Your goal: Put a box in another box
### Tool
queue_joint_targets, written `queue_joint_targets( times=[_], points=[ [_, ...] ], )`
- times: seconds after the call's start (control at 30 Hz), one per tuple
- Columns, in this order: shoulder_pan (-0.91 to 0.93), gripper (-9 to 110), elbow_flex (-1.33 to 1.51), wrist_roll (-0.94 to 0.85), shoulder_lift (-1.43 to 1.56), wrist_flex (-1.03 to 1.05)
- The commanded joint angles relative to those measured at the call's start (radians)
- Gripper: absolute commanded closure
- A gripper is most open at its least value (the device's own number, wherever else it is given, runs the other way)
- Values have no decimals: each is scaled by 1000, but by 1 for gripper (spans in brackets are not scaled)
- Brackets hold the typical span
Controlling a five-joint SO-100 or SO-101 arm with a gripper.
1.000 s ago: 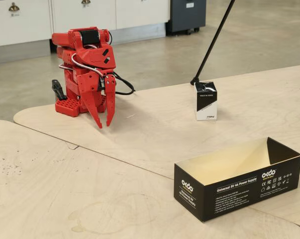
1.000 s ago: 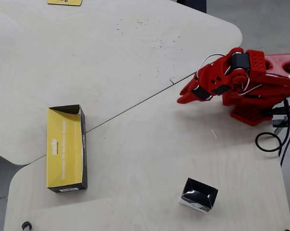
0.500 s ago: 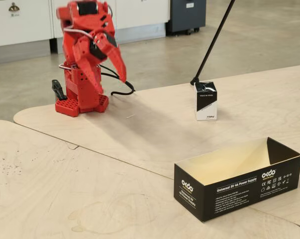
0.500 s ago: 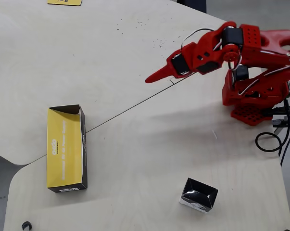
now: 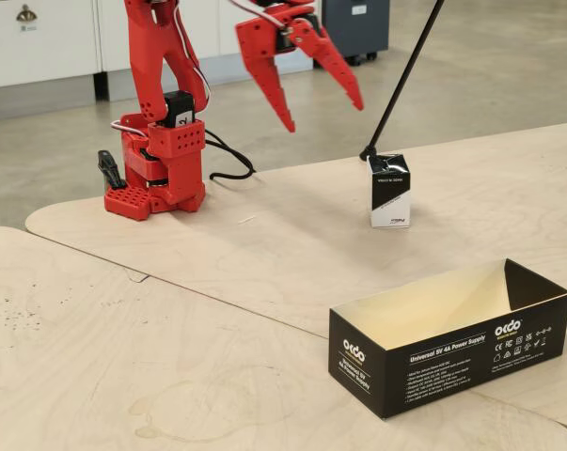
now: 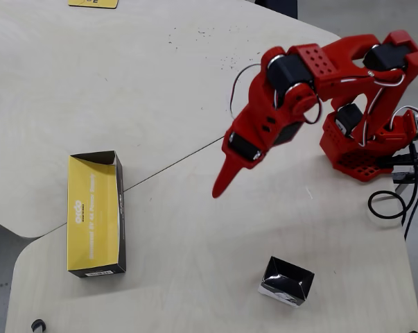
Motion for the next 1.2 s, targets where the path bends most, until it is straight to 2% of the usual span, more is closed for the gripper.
queue_joint_targets(
  times=[0.0,0.2,0.27,0.43,0.7,0.97,1.17],
  points=[
    [-95,58,-38,11,5,60],
    [-268,55,41,84,-5,60],
    [-327,50,78,118,-25,49],
    [-367,52,156,183,-81,-64],
    [-385,51,60,249,-225,-107],
    [-457,51,-144,339,-330,-35],
    [-491,51,-173,374,-380,-52]
  ],
)
